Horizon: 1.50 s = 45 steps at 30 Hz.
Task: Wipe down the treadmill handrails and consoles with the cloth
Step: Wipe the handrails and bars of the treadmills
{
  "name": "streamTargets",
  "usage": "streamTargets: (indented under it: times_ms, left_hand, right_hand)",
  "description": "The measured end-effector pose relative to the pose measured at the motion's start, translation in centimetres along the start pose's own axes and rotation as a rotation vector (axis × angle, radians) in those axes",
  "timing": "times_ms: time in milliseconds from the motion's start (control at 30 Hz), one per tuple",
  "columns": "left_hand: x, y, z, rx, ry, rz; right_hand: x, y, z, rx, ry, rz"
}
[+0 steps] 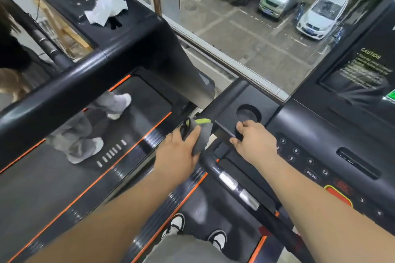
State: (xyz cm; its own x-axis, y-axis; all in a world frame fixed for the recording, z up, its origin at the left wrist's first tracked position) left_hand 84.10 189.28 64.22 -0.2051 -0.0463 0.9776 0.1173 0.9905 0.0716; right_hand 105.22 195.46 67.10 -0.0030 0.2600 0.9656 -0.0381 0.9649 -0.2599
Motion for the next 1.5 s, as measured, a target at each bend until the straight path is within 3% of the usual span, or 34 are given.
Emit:
streamTargets:
  times_ms: [100, 200, 333, 433, 600, 667, 733, 800, 867, 967, 1067, 1200, 1367, 1500]
  left_hand:
    - [-0.8, 5.0, -0.7, 0.139, -0.122, 0.151]
    - [-1.1, 6.5, -0.7, 0.218, -0.396, 0.118]
    - [-0.2, -0.3, -0.4, 0.049, -0.144, -0.027]
    - [0.0, -5.0, 1.8, -0.023, -0.101, -0.083]
    - [0.7, -2.7, 1.1, 0.022, 0.016, 0.037]
    - [0.4, 2.2, 0.9, 0.129, -0.098, 0.143]
    - [-0.7, 5.9, 0.8, 0.27, -0.369, 0.273]
    - [-1.2, 7.3, 0.6, 0.32, -0.556, 0.266]
    - [-0.8, 5.2, 0.4, 0.269, -0.446, 0.171]
    - [0.3, -1.8, -0.4, 0.024, -0.08, 0.011]
    - [-0.1, -5.1, 0.9, -0.116, 0.026, -0.076]
    - [0.2, -0.7, 0.2, -0.042, 0.057, 0.065]
    - [-0.5, 4.7, 1.1, 0.252, -0.27, 0.214]
    - [-0.2, -0.4, 0.5, 0.021, -0.116, 0.061]
  right_hand:
    - [-0.1, -0.2, 0.2, -0.011, 0.006, -0.034]
    - [0.3, -0.2, 0.4, -0.012, 0.016, -0.089]
    - [0.5, 0.1, 0.4, -0.017, -0.004, -0.106]
    - [0.4, 0.1, 0.5, -0.028, -0.047, -0.093]
    - [-0.3, 0.2, 0.9, -0.035, -0.114, -0.049]
    - [-0.3, 0.1, 1.2, -0.038, -0.122, -0.051]
    - [-0.2, 0.0, 1.3, -0.039, -0.105, -0.066]
    - [-0.1, -0.1, 1.0, -0.036, -0.083, -0.07]
    - [0.1, 0.0, 0.7, -0.031, -0.052, -0.069]
    - [0.1, 0.0, 0.5, -0.038, -0.051, -0.059]
    - [-0.3, -0.3, 0.7, -0.026, -0.07, -0.035]
    - [-0.4, -0.3, 0.7, -0.046, 0.053, 0.064]
    - [-0.7, -3.6, 4.5, 0.141, 0.299, -0.03]
    - [-2.5, -6.1, 6.3, 0.194, 0.434, -0.012]
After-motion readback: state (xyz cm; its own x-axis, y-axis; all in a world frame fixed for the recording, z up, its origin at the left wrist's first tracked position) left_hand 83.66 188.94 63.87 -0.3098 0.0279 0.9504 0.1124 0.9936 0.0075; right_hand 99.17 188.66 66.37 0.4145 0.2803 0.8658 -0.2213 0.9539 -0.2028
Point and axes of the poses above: each hand's wrist, its own y-axis towards the middle knuckle, its own x-axis out of the back of the hand, z = x × y, the point moved 7 cm from there along y, towards the middle knuckle, and after that the axes turned 3 degrees about -x, right-handed, at the moved point
